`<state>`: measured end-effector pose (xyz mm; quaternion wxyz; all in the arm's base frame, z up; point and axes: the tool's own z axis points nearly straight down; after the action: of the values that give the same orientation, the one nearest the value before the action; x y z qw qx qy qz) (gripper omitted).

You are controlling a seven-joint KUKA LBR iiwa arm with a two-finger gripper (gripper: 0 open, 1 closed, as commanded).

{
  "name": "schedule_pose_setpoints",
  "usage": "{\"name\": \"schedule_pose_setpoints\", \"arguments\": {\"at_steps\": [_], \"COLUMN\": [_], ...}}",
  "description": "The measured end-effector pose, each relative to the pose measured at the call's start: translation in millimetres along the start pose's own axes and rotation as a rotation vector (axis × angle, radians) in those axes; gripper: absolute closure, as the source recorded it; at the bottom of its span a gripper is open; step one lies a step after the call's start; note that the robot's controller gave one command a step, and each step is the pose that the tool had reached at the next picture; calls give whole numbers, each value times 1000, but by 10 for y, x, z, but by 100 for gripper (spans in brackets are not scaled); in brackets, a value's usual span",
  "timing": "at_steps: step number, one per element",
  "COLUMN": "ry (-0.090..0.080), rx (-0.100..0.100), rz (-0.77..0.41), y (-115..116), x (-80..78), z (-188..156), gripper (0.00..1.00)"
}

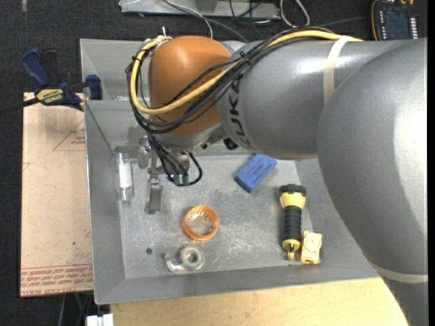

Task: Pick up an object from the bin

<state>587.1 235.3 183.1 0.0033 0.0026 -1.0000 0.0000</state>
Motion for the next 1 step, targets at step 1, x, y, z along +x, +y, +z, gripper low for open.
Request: {"name": "schedule_pose_setpoints", "arguments": {"at_steps": [1], "ry": [-7], "rx": [-2], "rz": [5], "y": [-16], "x": [-19], "z": [-53], "gripper": [0]}}
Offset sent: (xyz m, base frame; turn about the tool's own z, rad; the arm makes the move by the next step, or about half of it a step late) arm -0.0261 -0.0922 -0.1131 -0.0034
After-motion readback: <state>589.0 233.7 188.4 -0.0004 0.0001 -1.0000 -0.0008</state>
